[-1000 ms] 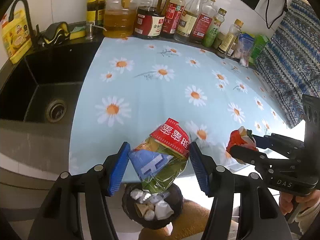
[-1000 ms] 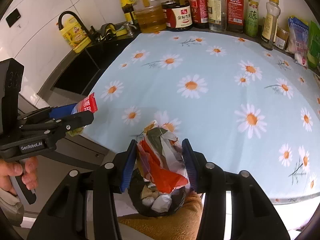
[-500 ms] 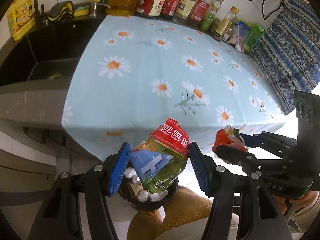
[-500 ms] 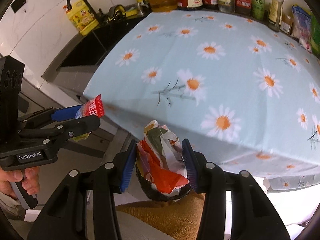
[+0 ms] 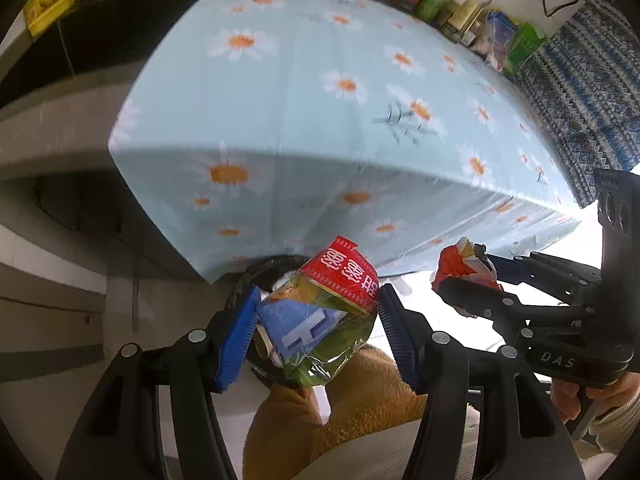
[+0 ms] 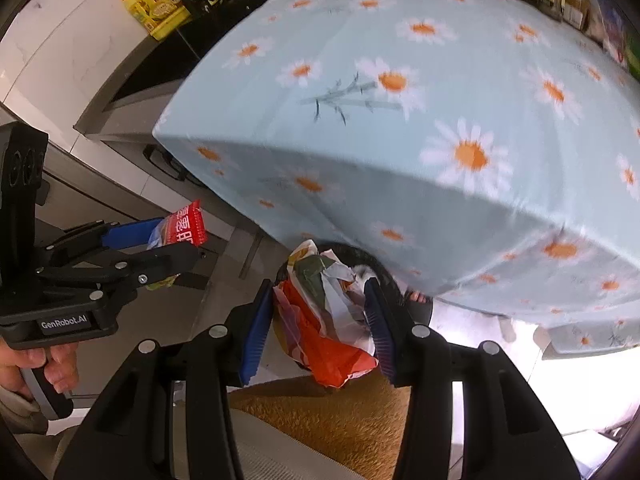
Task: Collect trash
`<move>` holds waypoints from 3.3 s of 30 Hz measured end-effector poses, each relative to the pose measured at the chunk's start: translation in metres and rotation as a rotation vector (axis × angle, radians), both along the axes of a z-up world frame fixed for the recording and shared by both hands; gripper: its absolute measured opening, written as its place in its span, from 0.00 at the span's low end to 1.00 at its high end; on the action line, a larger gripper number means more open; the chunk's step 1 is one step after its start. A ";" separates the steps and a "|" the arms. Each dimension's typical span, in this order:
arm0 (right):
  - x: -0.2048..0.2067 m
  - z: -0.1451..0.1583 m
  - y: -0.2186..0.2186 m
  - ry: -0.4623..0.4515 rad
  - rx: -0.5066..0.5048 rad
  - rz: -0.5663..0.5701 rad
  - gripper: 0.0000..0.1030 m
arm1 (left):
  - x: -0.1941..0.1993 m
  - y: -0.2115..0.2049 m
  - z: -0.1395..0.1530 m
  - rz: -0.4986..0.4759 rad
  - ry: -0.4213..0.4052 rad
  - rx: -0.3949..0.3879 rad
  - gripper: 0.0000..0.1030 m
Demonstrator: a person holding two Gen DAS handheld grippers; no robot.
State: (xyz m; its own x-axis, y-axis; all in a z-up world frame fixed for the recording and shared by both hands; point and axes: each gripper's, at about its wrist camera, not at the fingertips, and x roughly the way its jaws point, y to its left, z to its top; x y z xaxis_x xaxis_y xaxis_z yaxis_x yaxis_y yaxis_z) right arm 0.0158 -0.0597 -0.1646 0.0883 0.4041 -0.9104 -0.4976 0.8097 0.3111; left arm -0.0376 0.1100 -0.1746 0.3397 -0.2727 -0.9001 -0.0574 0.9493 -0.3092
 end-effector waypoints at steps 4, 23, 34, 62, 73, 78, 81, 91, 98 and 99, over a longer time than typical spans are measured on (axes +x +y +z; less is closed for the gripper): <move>-0.004 -0.011 -0.001 0.027 -0.006 0.005 0.46 | -0.002 -0.003 -0.015 -0.003 0.036 -0.007 0.57; -0.008 -0.024 -0.002 0.095 0.001 -0.006 0.56 | 0.003 0.004 -0.048 0.012 0.125 -0.027 0.63; -0.003 -0.014 -0.010 0.068 -0.026 -0.053 0.57 | 0.003 0.015 -0.036 0.041 0.103 -0.080 0.66; 0.020 0.129 -0.086 -0.228 0.112 -0.132 0.66 | 0.002 -0.008 0.145 0.016 -0.243 0.073 0.66; 0.014 0.165 -0.146 -0.305 0.208 -0.159 0.83 | -0.019 -0.063 0.192 0.013 -0.307 0.119 0.76; 0.009 0.177 -0.163 -0.342 0.210 -0.166 0.87 | -0.023 -0.080 0.206 0.008 -0.338 0.127 0.81; 0.006 0.186 -0.166 -0.371 0.221 -0.162 0.95 | -0.022 -0.085 0.208 0.000 -0.345 0.126 0.81; 0.004 0.192 -0.158 -0.401 0.203 -0.162 0.95 | -0.016 -0.091 0.204 -0.028 -0.350 0.157 0.93; 0.008 0.197 -0.159 -0.421 0.189 -0.192 0.95 | -0.011 -0.085 0.205 -0.017 -0.351 0.134 0.93; 0.008 0.197 -0.160 -0.421 0.188 -0.200 0.95 | -0.009 -0.084 0.204 -0.013 -0.345 0.130 0.93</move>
